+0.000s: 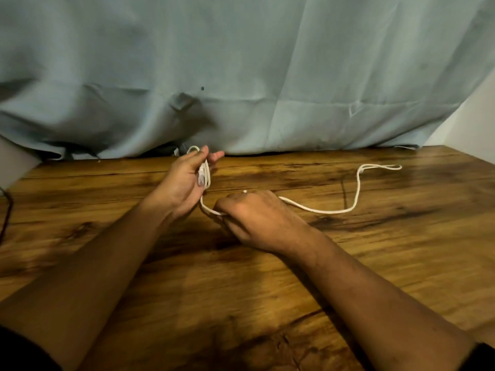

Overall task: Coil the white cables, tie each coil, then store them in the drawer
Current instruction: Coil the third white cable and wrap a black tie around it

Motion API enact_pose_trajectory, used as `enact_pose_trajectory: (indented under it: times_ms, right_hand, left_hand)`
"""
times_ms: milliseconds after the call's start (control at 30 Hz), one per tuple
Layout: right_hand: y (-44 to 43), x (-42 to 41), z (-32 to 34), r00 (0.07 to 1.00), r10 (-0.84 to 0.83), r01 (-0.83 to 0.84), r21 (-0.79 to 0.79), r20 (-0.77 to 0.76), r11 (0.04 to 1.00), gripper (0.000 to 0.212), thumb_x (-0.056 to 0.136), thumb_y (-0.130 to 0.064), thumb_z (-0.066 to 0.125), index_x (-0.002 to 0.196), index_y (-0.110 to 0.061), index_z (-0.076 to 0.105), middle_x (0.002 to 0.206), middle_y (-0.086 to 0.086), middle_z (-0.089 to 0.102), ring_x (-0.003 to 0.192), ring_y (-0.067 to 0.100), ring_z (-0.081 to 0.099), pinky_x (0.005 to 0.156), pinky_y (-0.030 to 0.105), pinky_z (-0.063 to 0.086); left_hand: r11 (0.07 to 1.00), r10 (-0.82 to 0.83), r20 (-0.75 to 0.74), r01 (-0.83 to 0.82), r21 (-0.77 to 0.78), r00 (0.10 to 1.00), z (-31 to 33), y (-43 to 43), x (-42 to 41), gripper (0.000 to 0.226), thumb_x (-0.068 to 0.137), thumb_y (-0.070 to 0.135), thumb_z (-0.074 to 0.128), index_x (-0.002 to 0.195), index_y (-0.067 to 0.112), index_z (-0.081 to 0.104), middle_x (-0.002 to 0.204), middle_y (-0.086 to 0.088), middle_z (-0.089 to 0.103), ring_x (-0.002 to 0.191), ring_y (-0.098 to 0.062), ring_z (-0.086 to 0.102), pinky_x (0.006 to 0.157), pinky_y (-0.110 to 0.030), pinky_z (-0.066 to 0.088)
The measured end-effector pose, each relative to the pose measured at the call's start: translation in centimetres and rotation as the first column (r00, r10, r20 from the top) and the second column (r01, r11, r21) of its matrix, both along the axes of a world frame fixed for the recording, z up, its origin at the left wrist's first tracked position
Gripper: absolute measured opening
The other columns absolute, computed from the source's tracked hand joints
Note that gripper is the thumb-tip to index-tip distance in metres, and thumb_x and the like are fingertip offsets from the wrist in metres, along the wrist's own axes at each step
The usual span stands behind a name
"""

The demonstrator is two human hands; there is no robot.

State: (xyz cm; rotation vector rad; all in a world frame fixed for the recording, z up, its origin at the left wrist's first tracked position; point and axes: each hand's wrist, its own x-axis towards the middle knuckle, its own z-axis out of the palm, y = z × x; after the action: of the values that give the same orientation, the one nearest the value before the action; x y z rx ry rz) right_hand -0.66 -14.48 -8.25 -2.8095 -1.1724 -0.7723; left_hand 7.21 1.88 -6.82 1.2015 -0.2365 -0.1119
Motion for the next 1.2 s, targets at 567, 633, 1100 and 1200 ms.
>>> enact_pose_trajectory:
  times_ms: [567, 633, 1100, 1200]
  right_hand:
    - [-4.3, 2.0, 0.7, 0.952, -0.304, 0.273, 0.332, 0.044, 0.903, 0.030, 0.108, -0.041, 0.038, 0.121, -0.024, 0.059, 0.103, 0.002, 0.063, 0.085, 0.028, 0.065, 0.069, 0.042, 0.054]
    - [-4.7, 2.2, 0.5, 0.948, -0.318, 0.286, 0.369, 0.027, 0.885, 0.026, 0.108, -0.040, 0.041, 0.118, -0.025, 0.059, 0.102, 0.001, 0.065, 0.088, 0.028, 0.065, 0.070, 0.041, 0.054]
    - [-4.7, 2.9, -0.4, 0.878, -0.458, 0.478, 0.224, -0.139, 0.849, 0.067, 0.107, -0.037, 0.037, 0.165, -0.031, 0.004, 0.129, 0.014, 0.063, 0.102, 0.040, 0.068, 0.082, 0.050, 0.054]
    - [-3.5, 2.8, -1.2, 0.887, -0.451, 0.462, 0.135, -0.103, 0.877, 0.068, 0.108, -0.041, 0.035, 0.165, -0.020, 0.004, 0.124, 0.014, 0.065, 0.099, 0.040, 0.069, 0.080, 0.049, 0.053]
  left_hand:
    - [0.880, -0.200, 0.051, 0.157, 0.449, 0.978, -1.2, 0.7, -0.1, 0.043, 0.110, 0.030, 0.040, 0.075, 0.010, 0.053, 0.047, 0.002, 0.029, 0.033, -0.007, 0.021, 0.039, -0.015, 0.018]
    - [0.889, -0.238, 0.042, 0.199, 0.413, 0.970, -0.9, 0.2, -0.4, 0.042, 0.109, 0.034, 0.041, 0.077, 0.011, 0.054, 0.051, 0.003, 0.027, 0.036, -0.006, 0.019, 0.041, -0.013, 0.015]
    - [0.801, -0.591, -0.030, 0.583, -0.137, 0.806, 0.6, -0.3, -2.3, 0.042, 0.101, 0.033, 0.043, 0.067, 0.015, 0.059, 0.130, -0.028, 0.066, 0.128, -0.039, 0.061, 0.102, -0.053, 0.054]
    - [0.774, -0.602, -0.003, 0.583, -0.247, 0.798, 1.1, -0.1, -1.9, 0.044, 0.103, 0.033, 0.040, 0.071, 0.014, 0.062, 0.149, -0.030, 0.049, 0.140, -0.043, 0.049, 0.110, -0.053, 0.046]
